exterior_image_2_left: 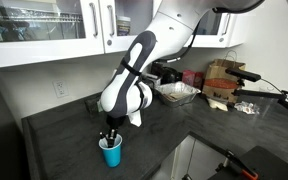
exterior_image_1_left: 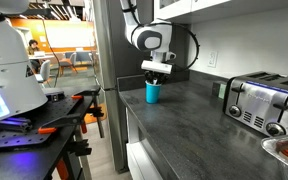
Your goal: Put the marker on the counter
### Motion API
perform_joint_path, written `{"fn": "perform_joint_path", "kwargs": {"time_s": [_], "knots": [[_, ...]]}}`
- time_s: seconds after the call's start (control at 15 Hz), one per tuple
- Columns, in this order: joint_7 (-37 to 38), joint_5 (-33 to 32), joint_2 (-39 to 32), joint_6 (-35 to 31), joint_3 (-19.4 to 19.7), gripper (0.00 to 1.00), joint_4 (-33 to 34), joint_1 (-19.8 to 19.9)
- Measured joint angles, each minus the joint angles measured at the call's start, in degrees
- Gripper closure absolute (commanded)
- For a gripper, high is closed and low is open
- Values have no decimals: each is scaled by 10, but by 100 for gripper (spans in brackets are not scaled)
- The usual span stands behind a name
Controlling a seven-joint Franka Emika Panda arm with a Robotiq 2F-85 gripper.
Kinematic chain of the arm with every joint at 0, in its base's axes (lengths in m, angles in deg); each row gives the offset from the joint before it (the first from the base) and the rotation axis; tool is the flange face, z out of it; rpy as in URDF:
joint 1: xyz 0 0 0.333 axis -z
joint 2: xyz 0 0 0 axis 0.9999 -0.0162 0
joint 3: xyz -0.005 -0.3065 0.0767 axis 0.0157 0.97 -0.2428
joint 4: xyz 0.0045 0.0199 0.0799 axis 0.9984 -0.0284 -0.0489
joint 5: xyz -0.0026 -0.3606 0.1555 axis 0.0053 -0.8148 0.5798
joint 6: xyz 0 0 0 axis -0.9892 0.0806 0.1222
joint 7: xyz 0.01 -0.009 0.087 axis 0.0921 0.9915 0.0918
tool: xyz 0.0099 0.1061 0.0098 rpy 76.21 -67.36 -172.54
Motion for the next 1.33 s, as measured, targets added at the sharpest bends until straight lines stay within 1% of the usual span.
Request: {"fn": "perform_joint_path", "kwargs": {"time_s": [0.13, 0.47, 0.73, 0.93, 1.2, 1.33], "knots": [[0, 0, 0, 0, -1, 95, 1, 0], [0, -1, 4, 0, -18, 95, 0, 5], [0, -1, 30, 0, -32, 95, -16, 7], [0, -1, 69, 1, -28, 95, -39, 7], [13, -1, 139, 1, -20, 95, -72, 6], [13, 4, 176, 0, -23, 95, -86, 8]]}}
